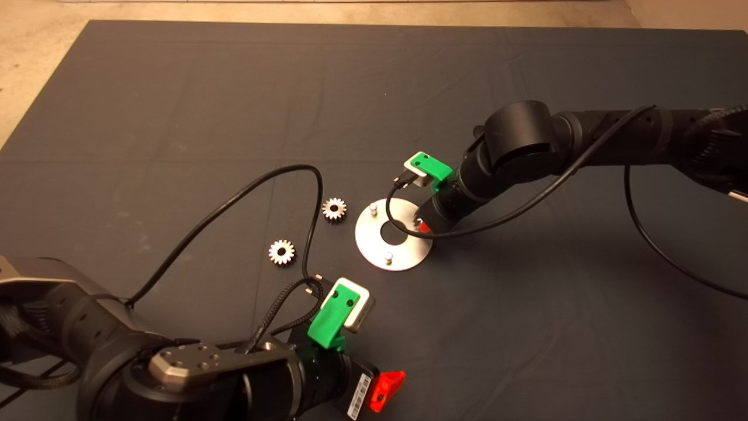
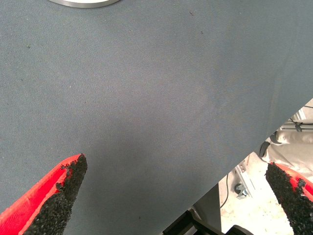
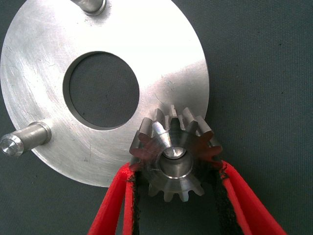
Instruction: Install three planetary gears onto the carrier pins
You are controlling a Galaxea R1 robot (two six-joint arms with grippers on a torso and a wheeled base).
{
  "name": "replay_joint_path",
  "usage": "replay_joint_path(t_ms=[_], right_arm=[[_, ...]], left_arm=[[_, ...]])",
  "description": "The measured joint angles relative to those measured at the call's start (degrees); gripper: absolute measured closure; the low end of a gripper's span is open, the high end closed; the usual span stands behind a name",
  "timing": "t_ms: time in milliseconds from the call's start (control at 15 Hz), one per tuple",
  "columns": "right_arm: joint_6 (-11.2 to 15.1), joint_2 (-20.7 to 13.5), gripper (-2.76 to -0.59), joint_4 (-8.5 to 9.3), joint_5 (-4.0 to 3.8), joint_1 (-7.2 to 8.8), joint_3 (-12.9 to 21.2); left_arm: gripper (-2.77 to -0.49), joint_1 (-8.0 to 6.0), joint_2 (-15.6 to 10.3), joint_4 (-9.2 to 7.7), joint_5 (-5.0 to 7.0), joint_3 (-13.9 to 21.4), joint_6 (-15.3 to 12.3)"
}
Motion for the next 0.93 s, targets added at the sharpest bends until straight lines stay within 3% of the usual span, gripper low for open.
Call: replay_joint_path(t_ms=[933], right_arm=[[0.0,0.0,-1.02,0.18,-0.05,0.01,-0.1]], left_arm=[[-2.64,0.00,0.0,0.02,0.00,0.0,0.0]])
